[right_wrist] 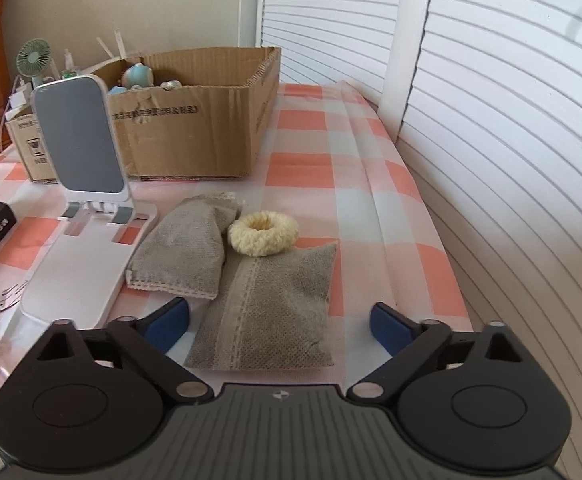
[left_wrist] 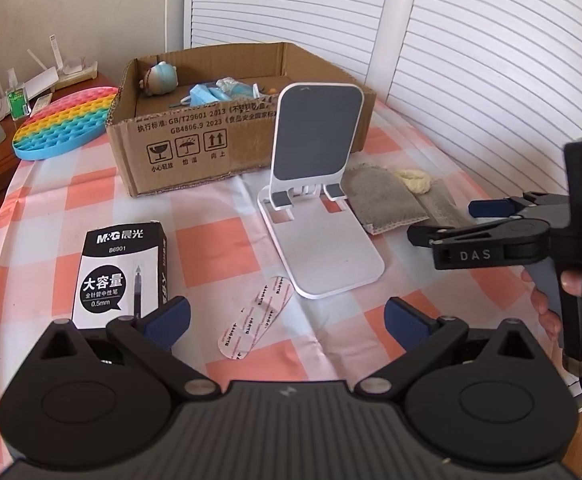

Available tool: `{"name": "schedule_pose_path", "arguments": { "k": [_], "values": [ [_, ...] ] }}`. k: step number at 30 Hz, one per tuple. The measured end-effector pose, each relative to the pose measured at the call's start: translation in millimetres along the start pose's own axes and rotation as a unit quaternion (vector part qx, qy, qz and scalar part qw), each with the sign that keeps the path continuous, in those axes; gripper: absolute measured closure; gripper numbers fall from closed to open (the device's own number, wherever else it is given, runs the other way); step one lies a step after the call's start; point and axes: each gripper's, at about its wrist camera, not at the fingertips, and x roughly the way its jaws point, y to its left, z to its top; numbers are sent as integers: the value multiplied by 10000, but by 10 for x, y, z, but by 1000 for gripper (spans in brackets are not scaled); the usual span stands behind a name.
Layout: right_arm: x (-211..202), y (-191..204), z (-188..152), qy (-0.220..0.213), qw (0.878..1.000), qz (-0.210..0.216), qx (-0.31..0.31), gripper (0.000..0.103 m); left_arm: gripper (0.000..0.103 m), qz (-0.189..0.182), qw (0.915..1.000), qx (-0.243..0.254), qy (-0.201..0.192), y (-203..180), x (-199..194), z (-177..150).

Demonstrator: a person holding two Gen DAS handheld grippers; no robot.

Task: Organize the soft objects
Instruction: 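Grasp the pink-white patch strip with the left tool while the right tool grasps the grey sachet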

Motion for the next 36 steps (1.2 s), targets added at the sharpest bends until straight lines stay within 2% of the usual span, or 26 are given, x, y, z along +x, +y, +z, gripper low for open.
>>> {"name": "schedule_pose_path", "arguments": {
  "k": [7, 11, 16, 21, 26, 33, 36],
  "values": [
    [-99, 32, -18, -104, 9999, 32, -101, 39, 1, 7, 9999, 153, 33, -33, 23, 35],
    [-131, 26, -40, -94, 9999, 46, -64, 40, 1, -90, 9996, 248, 79, -24, 47, 59],
    [-136, 31, -52, -100, 9999, 55, -52, 40, 1, -496, 9979, 360, 225, -13, 118, 106],
    [-144, 20, -63, -115, 9999, 81, -39, 40, 3, -563, 9965, 476, 400, -18, 257, 144],
    [-148, 12, -73, -128, 9999, 96, -24, 40, 3, -688, 9944, 322, 734, 22, 390, 141],
    [-161, 7, -87, -146, 9998, 122, -27, 40, 4, -919, 9908, 488, 869, -55, 313, 66],
    [-171, 23, -89, -138, 9998, 121, -56, 40, 12, -784, 9922, 536, 811, -79, 288, 49]
  ]
}}
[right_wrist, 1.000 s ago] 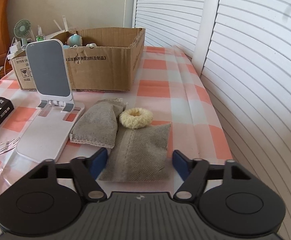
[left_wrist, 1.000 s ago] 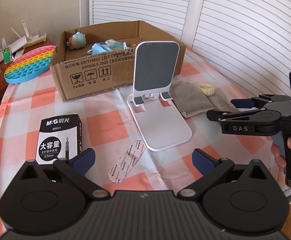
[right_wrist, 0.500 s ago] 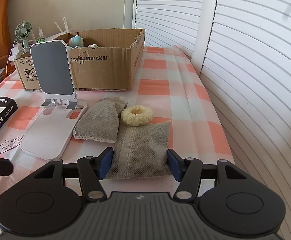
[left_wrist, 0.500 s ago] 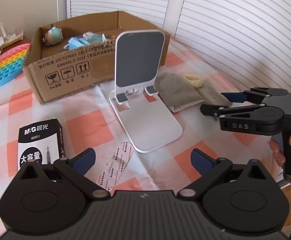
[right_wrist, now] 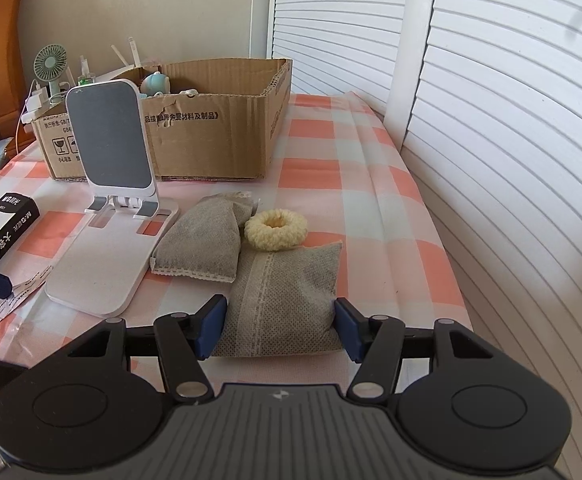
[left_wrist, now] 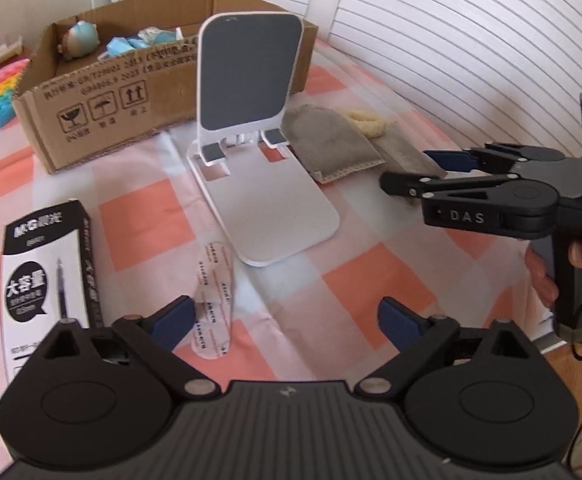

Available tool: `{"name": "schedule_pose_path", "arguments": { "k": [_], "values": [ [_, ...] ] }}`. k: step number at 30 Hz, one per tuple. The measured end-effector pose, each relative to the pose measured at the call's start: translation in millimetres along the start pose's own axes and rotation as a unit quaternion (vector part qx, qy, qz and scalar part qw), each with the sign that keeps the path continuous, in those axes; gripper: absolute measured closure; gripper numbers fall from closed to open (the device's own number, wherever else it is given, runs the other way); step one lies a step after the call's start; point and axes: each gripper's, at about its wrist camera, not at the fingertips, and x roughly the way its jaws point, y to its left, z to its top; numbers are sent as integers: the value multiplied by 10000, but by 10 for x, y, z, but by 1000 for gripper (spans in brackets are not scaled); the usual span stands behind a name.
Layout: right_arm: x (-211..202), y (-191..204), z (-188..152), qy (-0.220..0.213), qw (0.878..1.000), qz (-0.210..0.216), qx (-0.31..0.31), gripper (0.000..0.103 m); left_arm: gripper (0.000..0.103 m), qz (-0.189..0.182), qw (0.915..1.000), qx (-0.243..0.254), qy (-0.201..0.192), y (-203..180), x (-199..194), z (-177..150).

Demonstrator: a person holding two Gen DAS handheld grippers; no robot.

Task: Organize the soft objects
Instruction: 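Grasp the pink-white patch strip with the left tool while the right tool grasps the grey sachet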

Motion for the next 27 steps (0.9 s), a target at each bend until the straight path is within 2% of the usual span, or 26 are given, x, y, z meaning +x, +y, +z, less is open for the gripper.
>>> {"name": "schedule_pose_path", "arguments": {
  "k": [5, 11, 14, 25, 27],
  "values": [
    [-3, 22, 6, 5, 10000, -15, -60, 40, 46, 391, 9990, -81, -184, 47, -34, 7],
    [-4, 21, -2, -5, 10000, -8, -53, 40, 70, 561, 9979, -148, -285, 133, -67, 2],
    [-5, 20, -2, -6, 10000, -4, -57, 40, 85, 476, 9982, -187, -311, 148, -72, 3],
    [-121, 65, -42, 85, 9997, 109, -217, 43, 84, 506, 9985, -71, -195, 127, -210, -150],
    [-160, 69, -58, 118, 9995, 172, -235, 43, 83, 611, 9978, -139, -216, 147, -233, -182]
  ]
}}
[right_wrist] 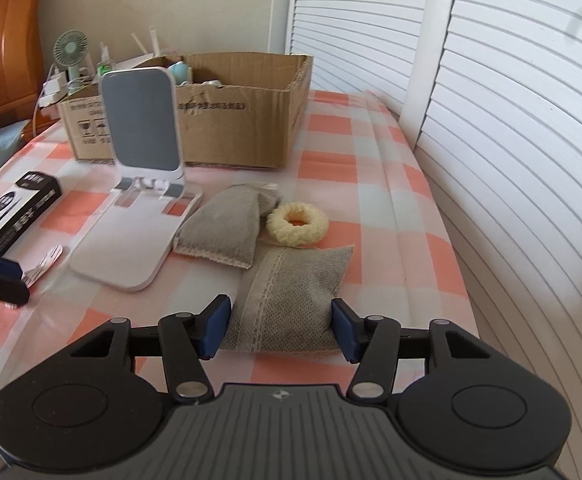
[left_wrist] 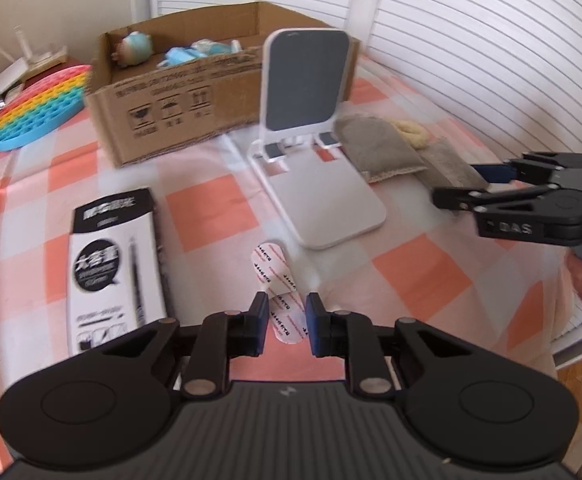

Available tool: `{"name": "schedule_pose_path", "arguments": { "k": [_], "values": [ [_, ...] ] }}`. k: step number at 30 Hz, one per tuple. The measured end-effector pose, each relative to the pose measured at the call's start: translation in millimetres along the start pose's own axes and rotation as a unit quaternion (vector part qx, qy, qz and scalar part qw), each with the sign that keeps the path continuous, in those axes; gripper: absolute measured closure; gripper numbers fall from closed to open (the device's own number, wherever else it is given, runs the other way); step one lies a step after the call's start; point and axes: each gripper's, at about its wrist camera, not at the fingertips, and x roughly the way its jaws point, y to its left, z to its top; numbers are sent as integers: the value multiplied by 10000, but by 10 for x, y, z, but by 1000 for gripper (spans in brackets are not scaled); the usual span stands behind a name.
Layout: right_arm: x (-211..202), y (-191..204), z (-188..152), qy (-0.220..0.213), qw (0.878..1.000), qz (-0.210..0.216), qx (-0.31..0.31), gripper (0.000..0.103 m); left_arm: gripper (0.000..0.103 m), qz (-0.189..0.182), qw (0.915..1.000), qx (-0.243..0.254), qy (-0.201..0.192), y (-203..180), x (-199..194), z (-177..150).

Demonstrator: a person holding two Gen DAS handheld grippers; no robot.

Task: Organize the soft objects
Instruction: 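Grasp the pink-white patch strip with the left tool while the right tool grasps the grey sachet, then lift the patch strip with the left tool while the right tool lifts the grey sachet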

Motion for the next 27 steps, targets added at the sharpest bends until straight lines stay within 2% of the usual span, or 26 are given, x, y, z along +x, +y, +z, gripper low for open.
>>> {"name": "schedule_pose_path", "arguments": {
  "k": [2, 8, 12, 18, 20, 21, 22, 24, 27],
  "values": [
    [-21, -1, -6, -11, 10000, 34, 16, 42, 73, 82, 9999, -74, -2, 26, 12, -9],
    [18, -12, 13, -17, 9999, -3, 112, 34, 65, 113, 9990, -405, -117, 59, 68, 30],
    [62, -12, 38, -62, 9998, -86, 168, 28, 65, 231, 9983, -505, -182, 11, 98, 48],
    [158, -27, 81, -57, 9996, -157, 230, 28, 68, 418, 9971, -605, -211, -40, 107, 41],
    [167, -17, 75, -56, 9995, -221, 210, 32, 69, 454, 9966, -658, -205, -44, 103, 34],
    [157, -16, 72, -71, 9996, -203, 206, 38, 70, 455, 9966, -649, -201, -51, 101, 31],
    [146, -20, 72, -80, 9995, -207, 224, 45, 74, 456, 9968, -634, -197, -58, 99, 28],
    [120, -33, 79, -84, 9995, -174, 264, 52, 79, 450, 9972, -575, -183, -72, 97, 24],
    [69, -40, 82, -82, 9995, -133, 277, 60, 84, 405, 9979, -488, -142, -87, 100, 33]
  ]
}}
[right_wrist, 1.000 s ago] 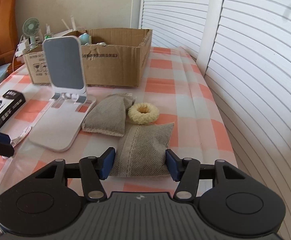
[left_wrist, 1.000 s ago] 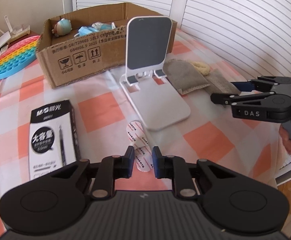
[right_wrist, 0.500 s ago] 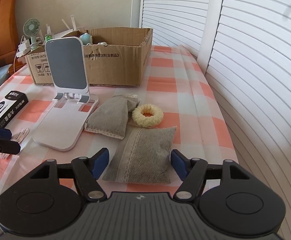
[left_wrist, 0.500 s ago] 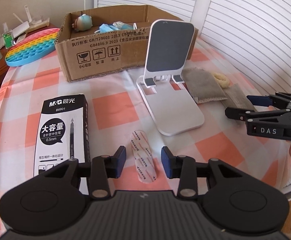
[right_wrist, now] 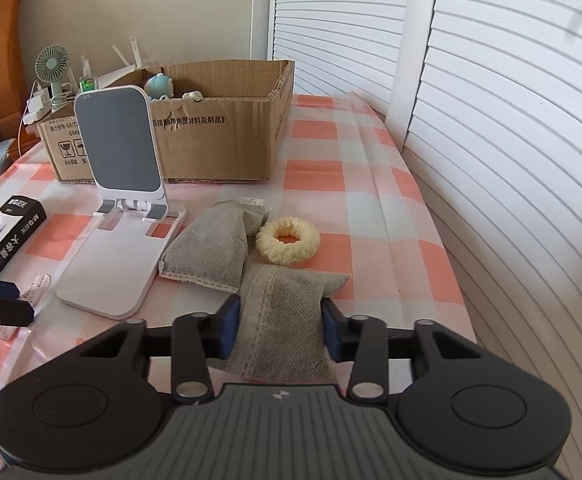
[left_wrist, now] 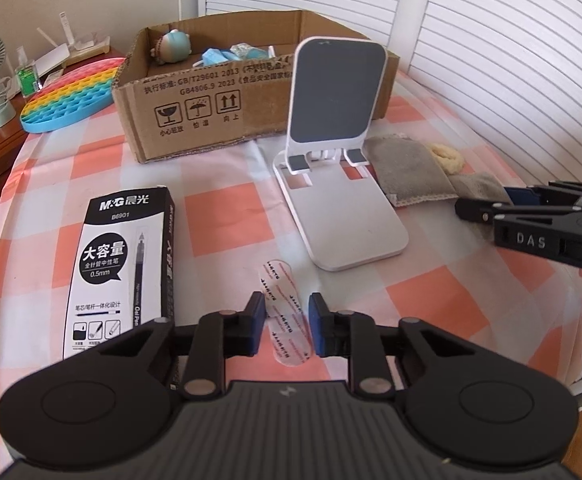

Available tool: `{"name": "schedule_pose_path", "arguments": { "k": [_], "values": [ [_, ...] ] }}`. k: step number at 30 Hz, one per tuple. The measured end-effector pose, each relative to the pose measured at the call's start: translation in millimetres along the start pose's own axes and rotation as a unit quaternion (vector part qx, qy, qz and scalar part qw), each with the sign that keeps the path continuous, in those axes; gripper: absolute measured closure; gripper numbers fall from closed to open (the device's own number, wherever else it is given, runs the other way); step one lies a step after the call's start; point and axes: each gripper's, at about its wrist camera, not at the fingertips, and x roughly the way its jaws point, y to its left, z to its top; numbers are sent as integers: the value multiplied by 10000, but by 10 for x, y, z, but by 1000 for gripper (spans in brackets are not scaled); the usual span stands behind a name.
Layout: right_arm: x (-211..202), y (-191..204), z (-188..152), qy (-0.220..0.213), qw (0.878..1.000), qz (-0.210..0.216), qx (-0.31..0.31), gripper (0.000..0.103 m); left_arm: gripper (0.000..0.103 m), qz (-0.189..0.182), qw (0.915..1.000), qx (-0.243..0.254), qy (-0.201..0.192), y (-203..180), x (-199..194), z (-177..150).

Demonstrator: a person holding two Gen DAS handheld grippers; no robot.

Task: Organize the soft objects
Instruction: 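Lift the patch strip with the left tool while the right tool lifts the grey sachet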

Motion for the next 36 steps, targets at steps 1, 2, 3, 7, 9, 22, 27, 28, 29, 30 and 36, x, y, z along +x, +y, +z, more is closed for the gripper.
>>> {"name": "schedule_pose_path", "arguments": {
  "k": [1, 2, 3, 7, 9, 22, 27, 28, 29, 30, 36],
  "values": [
    [-20, 0, 0, 4, 10000, 27, -6, 62, 86, -30, 10000, 26, 19, -5, -5, -1],
    [-42, -1, 0, 15, 10000, 58, -10, 62, 87, -60, 10000, 37, 41, -5, -10, 0],
    [-65, 1, -2, 34, 9999, 93, -26, 63, 87, -83, 9999, 61, 57, -8, -17, -3],
    [-170, -11, -19, 103, 9996, 259, -60, 65, 88, -144, 9997, 200, 82, -24, -73, -9],
    [-233, -16, -32, 124, 9994, 325, -88, 66, 88, -227, 9994, 229, 92, -21, -116, -4],
    [-651, 83, -34, 82, 9957, 840, -386, 67, 88, -594, 9961, 650, 107, -86, -392, 4],
    [-627, 173, -91, 108, 9971, 498, -568, 41, 88, -570, 9956, 745, 64, -131, -408, -5],
    [-611, 184, -116, 102, 9975, 410, -574, 40, 88, -562, 9955, 761, 52, -139, -408, -13],
    [-582, 187, -135, 144, 9978, 323, -555, 40, 88, -571, 9955, 757, 52, -139, -406, -19],
    [-549, 186, -152, 193, 9981, 276, -518, 40, 88, -588, 9955, 745, 66, -139, -402, -25],
    [-330, 239, -215, 395, 9978, 366, -384, 43, 88, -623, 9953, 737, 97, -141, -385, -40]
  ]
}}
